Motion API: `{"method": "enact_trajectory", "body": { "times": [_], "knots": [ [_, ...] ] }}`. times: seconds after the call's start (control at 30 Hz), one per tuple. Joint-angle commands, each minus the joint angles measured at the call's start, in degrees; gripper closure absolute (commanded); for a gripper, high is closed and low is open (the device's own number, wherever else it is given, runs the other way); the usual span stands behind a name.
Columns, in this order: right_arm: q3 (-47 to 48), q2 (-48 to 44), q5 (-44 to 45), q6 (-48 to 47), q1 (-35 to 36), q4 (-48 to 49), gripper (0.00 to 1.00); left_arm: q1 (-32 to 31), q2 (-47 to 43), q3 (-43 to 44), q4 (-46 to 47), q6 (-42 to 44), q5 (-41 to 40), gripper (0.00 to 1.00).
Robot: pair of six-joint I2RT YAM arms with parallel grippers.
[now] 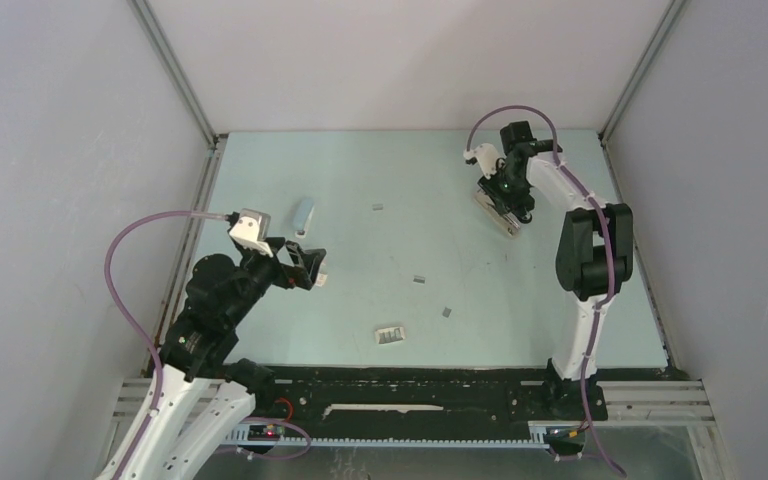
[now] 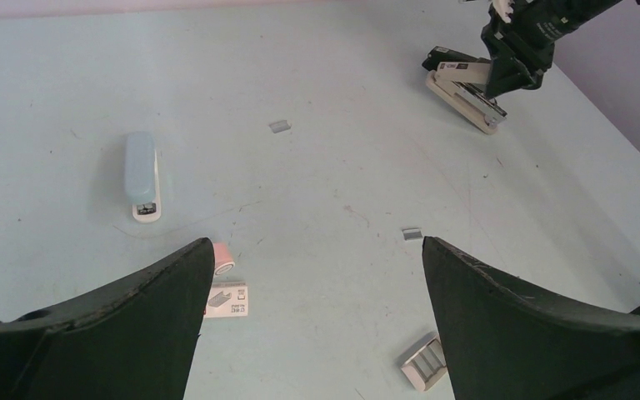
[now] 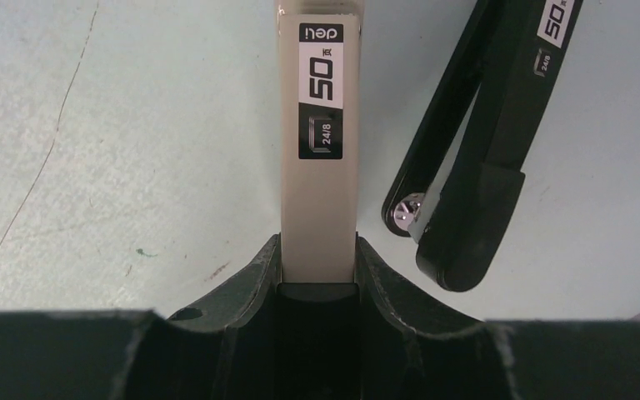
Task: Unload the staples from the stapler
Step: Place the stapler at the center of the board.
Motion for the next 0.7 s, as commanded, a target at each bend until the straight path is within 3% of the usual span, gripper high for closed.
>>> {"method": "enact_trajectory", "body": {
  "times": [0.0, 0.3, 0.53, 0.67],
  "knots": [
    [3.4, 0.8, 1.5, 2.6, 0.3, 3.9, 0.99, 0.4, -0.5, -1.1, 0.6, 1.4, -0.4, 0.0],
    [5.7, 5.1, 2.2, 4.4, 0.4, 5.1, 0.84, 0.4, -0.1, -1.2, 0.4, 1.6, -0.8, 0.0],
    [6.9, 7.3, 2.5, 5.5, 1.4, 5.0, 0.53, 0.4, 0.3, -1.1, 0.4, 1.7, -0.8, 0.0],
    [7.1, 6.1, 2.3, 5.9, 1.6, 4.9, 0.4, 0.4, 0.4, -1.1, 0.3, 1.8, -0.5, 0.0]
  ]
}}
